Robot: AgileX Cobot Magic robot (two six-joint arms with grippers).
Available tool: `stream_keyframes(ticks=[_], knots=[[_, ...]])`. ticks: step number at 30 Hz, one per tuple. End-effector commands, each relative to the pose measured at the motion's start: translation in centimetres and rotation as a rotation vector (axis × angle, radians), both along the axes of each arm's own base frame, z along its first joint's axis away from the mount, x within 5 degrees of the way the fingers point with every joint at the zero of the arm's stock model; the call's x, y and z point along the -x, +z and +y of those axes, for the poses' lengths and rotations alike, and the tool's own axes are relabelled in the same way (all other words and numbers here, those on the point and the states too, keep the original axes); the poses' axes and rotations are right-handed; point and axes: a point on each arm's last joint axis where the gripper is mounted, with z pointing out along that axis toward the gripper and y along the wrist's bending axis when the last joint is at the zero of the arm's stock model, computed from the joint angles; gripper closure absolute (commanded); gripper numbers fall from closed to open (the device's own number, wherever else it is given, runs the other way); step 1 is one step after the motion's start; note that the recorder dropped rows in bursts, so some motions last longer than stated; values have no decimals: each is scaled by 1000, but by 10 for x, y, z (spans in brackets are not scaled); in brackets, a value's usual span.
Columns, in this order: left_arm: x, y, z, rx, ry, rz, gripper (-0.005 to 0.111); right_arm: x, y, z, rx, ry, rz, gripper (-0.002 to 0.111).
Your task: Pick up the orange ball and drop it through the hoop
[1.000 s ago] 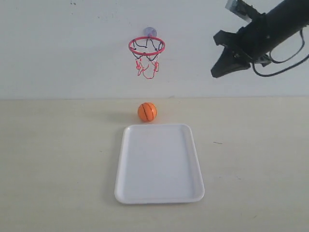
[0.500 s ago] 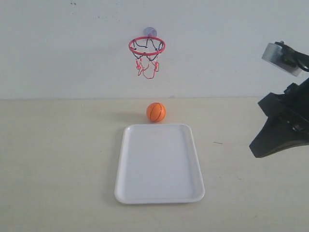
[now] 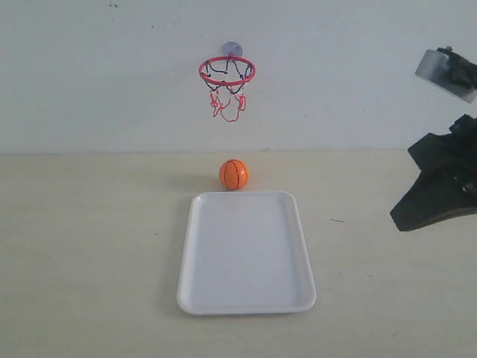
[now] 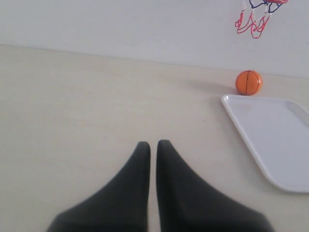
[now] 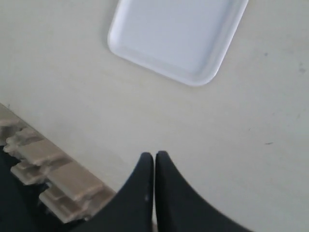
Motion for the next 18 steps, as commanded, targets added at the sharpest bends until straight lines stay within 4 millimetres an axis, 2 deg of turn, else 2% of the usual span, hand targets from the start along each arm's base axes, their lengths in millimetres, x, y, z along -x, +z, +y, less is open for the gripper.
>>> stream_keyframes(ticks=[1,6,9,13,18], knots=[[0,2,0,8,3,-12,103,19,34,-8,39,-52,-279,109],[0,2,0,8,3,-12,103,62,88,-16,19,-159,-645,109],[0,2,0,8,3,-12,103,93,102,-21,21,-188,-824,109],[0,2,0,8,3,-12,103,128,94,-28,40,-233,-991,109],[0,2,0,8,3,-12,103,164,48,-38,50,-329,-1112,109]])
